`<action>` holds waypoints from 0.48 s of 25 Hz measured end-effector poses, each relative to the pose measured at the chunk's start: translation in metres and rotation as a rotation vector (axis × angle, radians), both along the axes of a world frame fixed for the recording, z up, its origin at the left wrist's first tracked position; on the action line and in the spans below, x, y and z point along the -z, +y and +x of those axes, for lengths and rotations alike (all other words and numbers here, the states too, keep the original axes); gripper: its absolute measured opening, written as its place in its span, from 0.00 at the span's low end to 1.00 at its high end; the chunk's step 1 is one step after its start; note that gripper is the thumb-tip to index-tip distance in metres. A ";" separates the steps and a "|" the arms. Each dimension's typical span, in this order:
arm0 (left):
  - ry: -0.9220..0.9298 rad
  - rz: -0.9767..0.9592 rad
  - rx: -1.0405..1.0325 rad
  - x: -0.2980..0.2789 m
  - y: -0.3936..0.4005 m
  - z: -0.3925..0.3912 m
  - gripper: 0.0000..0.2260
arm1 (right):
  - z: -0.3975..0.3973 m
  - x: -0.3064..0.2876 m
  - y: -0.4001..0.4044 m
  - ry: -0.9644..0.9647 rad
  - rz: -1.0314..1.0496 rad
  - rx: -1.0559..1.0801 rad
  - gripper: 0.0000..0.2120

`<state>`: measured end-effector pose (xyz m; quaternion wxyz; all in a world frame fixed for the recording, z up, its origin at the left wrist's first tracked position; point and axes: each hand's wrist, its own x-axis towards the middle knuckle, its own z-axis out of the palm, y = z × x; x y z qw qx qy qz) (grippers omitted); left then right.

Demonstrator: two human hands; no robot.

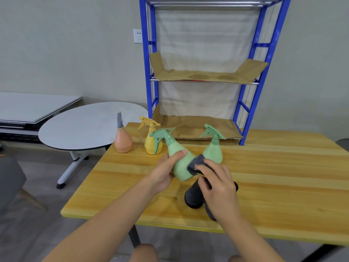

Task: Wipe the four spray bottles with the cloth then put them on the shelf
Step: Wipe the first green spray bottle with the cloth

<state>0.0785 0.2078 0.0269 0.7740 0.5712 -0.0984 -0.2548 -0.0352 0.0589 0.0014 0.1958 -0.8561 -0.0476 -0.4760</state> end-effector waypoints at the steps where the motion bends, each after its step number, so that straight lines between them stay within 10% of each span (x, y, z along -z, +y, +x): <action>1: 0.003 -0.010 -0.034 0.001 -0.002 -0.001 0.20 | 0.001 0.000 -0.002 -0.004 0.033 0.021 0.13; 6: 0.008 -0.010 -0.126 0.000 -0.010 -0.006 0.10 | -0.008 0.018 0.012 0.032 -0.275 -0.159 0.14; 12: 0.109 -0.068 0.077 0.002 0.004 0.001 0.26 | 0.001 0.006 0.009 0.032 0.079 -0.053 0.14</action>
